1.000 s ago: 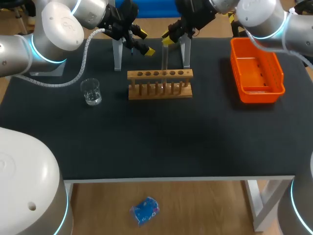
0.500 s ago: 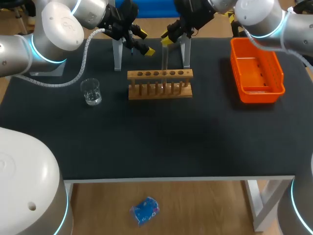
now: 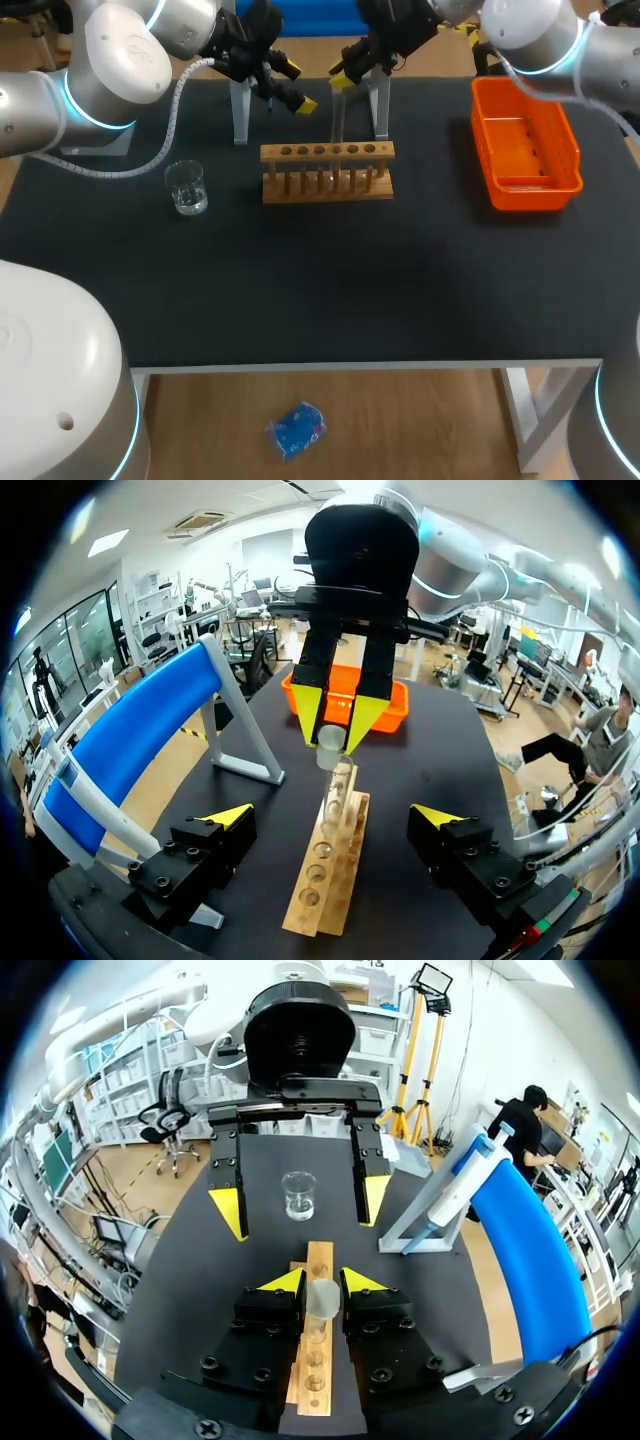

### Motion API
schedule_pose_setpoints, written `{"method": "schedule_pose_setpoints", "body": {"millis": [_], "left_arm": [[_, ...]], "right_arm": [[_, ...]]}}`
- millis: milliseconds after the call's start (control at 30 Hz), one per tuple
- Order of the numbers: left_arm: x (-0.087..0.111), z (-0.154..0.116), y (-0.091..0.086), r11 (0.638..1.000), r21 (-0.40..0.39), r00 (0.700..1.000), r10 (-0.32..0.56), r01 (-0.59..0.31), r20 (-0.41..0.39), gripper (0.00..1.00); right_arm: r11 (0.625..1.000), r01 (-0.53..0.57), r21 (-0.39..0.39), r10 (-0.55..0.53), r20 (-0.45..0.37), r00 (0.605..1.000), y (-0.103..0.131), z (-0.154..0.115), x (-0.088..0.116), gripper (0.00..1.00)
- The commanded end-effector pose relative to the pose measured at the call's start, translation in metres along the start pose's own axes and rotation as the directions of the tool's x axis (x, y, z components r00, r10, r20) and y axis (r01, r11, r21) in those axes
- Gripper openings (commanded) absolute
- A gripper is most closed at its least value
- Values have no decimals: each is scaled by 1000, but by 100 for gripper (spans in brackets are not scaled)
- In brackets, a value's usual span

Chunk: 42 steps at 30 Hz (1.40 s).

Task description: Invert the test tube, pick up the pipette, mount the tip to pipette, aspirate from beaker and dispense into the tube, eject the tip, return the pipette, and cap with the stopper.

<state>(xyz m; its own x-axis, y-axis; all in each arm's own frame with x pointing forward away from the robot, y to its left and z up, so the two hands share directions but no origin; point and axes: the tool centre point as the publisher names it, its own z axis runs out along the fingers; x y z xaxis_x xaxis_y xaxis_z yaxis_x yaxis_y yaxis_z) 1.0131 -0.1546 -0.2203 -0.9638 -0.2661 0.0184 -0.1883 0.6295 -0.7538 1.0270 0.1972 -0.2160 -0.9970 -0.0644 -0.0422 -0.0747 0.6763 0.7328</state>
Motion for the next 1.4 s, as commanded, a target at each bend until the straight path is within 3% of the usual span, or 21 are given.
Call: {"method": "schedule_pose_setpoints", "body": {"millis": [33, 1400], "left_arm": [[0, -1, -1, 1000, -6, 1000, -2, 2, -3, 100], [0, -1, -1, 1000, -6, 1000, -2, 2, -3, 100]], "right_arm": [[1000, -3, 2, 3, -7, 1000, -2, 1, 1, 0], [999, -27, 42, 29, -34, 999, -11, 3, 8, 0]]}}
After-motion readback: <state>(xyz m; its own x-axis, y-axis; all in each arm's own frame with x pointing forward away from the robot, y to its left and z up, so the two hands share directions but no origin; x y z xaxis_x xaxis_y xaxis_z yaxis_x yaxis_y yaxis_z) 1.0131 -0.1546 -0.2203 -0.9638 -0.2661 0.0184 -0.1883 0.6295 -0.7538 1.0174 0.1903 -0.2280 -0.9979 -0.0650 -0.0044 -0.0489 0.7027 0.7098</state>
